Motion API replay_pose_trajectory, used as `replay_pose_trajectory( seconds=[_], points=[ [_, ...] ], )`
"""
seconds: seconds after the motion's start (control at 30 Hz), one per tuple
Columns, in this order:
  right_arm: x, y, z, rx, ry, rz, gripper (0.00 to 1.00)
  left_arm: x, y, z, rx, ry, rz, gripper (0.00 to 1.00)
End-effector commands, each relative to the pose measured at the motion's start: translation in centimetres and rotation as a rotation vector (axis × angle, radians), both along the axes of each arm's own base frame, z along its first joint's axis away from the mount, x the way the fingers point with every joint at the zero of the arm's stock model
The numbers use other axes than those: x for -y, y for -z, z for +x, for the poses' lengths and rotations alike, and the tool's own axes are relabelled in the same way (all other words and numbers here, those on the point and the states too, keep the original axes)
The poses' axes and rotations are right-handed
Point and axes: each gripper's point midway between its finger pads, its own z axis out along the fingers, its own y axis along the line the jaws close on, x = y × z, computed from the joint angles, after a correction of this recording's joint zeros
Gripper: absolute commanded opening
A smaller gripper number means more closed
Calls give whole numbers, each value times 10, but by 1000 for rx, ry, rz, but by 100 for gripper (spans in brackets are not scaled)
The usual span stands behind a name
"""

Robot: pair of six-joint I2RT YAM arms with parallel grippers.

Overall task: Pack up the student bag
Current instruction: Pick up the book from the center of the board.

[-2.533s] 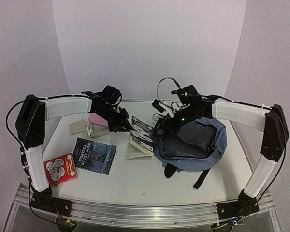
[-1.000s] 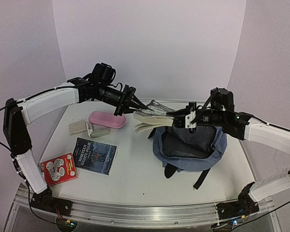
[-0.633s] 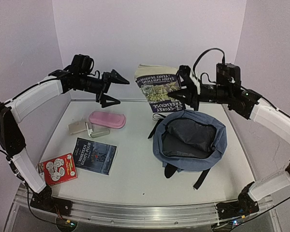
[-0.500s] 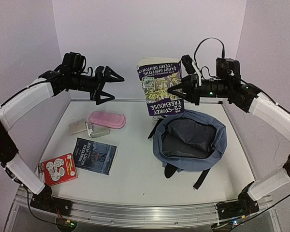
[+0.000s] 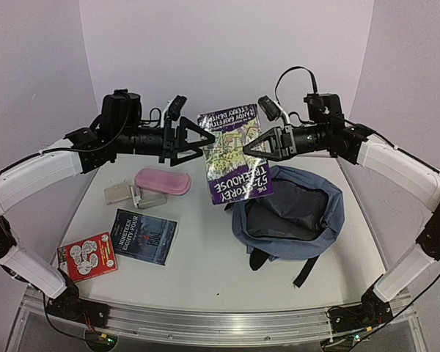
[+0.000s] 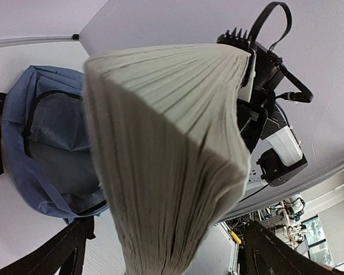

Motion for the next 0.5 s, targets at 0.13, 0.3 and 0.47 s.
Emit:
replay_pose_trajectory(
  seconds=[0.13,0.3,0.47],
  points=[
    [-2,-44,-10,-13,-59,103,0,25,-3,-8,60,90,-74,82],
    [0,-37,4,-42,-1,92,0,26,-6,-9,46,90,-93,40],
    [16,-23,37,-23,148,55,48,28,0,-1,-39,52,-101,1]
  ],
)
